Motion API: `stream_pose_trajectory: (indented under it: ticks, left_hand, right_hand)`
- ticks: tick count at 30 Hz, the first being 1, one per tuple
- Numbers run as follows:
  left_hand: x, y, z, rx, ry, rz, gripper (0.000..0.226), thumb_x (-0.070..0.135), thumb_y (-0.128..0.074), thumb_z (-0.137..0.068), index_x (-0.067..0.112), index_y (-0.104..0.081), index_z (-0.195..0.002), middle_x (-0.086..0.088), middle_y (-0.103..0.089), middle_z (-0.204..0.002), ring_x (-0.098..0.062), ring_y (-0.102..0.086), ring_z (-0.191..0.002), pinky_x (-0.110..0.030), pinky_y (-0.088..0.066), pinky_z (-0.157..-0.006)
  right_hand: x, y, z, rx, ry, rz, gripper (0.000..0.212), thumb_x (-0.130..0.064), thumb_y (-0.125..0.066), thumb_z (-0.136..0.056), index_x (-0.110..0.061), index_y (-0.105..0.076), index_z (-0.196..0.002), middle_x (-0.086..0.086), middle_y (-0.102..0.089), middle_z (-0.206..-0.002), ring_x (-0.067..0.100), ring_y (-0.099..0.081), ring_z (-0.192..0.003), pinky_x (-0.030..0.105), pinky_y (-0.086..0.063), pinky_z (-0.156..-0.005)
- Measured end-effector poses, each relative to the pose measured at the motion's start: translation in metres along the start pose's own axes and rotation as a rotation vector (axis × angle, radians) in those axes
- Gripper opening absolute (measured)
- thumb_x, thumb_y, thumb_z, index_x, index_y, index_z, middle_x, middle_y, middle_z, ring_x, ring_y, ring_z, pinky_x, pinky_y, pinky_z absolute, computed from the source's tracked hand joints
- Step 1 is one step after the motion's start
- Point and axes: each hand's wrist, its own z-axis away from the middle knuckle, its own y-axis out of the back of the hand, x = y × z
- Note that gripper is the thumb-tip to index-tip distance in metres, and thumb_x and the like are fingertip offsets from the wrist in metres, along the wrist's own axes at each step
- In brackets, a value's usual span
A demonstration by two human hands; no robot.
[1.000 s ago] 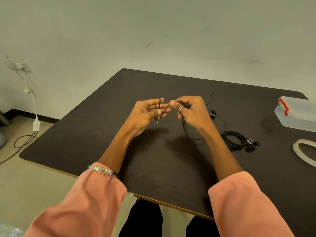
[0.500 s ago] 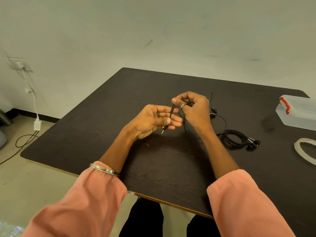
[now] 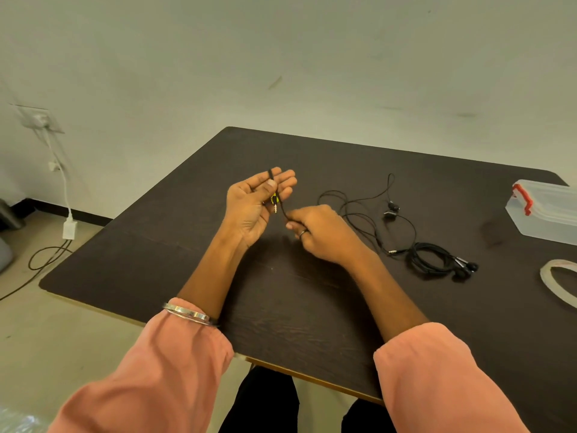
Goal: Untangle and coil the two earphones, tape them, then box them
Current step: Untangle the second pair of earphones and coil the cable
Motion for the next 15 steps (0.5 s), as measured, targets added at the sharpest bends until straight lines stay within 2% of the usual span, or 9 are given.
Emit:
stream_pose_trajectory:
  ticks: [3,6,11,13,15]
  left_hand:
    - [0.0,0.005,-0.004,0.075,-0.046,-0.019,0.022,-0.009,-0.045,-0.094,-0.008,-0.056,-0.113,-0.018,-0.072,-0.098,-0.027,-0.071,-0.094,-0.032,-0.059,-0.081]
    - [-0.004,0.008,-0.007,0.091,-0.057,-0.168,0.026,-0.01,-0.046,-0.094,-0.01,-0.051,-0.119,-0.019,-0.07,-0.099,-0.027,-0.072,-0.091,-0.033,-0.059,-0.081]
    - [-0.012,0.004,-0.006,-0.022,-0.032,-0.442,0.031,-0.011,-0.046,-0.094,-0.007,-0.048,-0.124,-0.018,-0.068,-0.1,-0.016,-0.073,-0.078,-0.025,-0.059,-0.072]
    - [-0.014,0.002,-0.003,-0.091,-0.018,-0.553,0.035,-0.012,-0.046,-0.093,-0.007,-0.048,-0.127,-0.012,-0.07,-0.095,-0.011,-0.072,-0.075,-0.023,-0.059,-0.071]
    - [-0.016,0.0,0.0,-0.189,0.019,-0.589,0.036,-0.013,-0.045,-0.093,-0.006,-0.049,-0.128,-0.009,-0.07,-0.093,-0.012,-0.072,-0.078,-0.026,-0.059,-0.076]
  right_hand:
    - [-0.006,0.0,0.0,-0.036,0.05,0.088,0.019,-0.025,-0.047,-0.096,-0.012,-0.06,-0.1,0.004,-0.065,-0.096,0.027,-0.061,-0.089,0.045,-0.052,-0.073]
    - [-0.004,0.005,0.001,0.031,0.075,0.094,0.02,-0.024,-0.049,-0.096,-0.012,-0.063,-0.103,0.004,-0.066,-0.096,0.026,-0.06,-0.09,0.044,-0.051,-0.073]
    - [0.006,0.015,0.004,0.289,0.015,-0.145,0.013,-0.025,-0.064,-0.087,-0.015,-0.073,-0.09,0.0,-0.07,-0.075,0.015,-0.058,-0.064,0.033,-0.048,-0.06]
    - [0.008,0.02,0.006,0.373,-0.049,-0.255,0.011,-0.022,-0.069,-0.085,-0.012,-0.075,-0.085,0.001,-0.07,-0.071,0.013,-0.059,-0.061,0.03,-0.046,-0.058]
    - [0.008,0.025,0.008,0.426,-0.106,-0.378,0.006,-0.017,-0.071,-0.083,-0.011,-0.075,-0.083,0.001,-0.071,-0.072,0.01,-0.063,-0.064,0.025,-0.048,-0.059]
